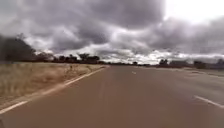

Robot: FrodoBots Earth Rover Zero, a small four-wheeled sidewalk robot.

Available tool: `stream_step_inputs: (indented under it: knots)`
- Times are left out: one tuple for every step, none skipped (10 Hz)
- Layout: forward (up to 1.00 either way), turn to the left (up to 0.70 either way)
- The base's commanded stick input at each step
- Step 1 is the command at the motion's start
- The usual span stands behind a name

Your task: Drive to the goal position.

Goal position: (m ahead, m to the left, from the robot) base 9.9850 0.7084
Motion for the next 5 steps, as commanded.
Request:
stream_step_inputs:
  knots:
    - [0.85,0.04]
    - [0.85,0.04]
    - [0.85,0.04]
    - [0.85,0.04]
    - [0.85,0.04]
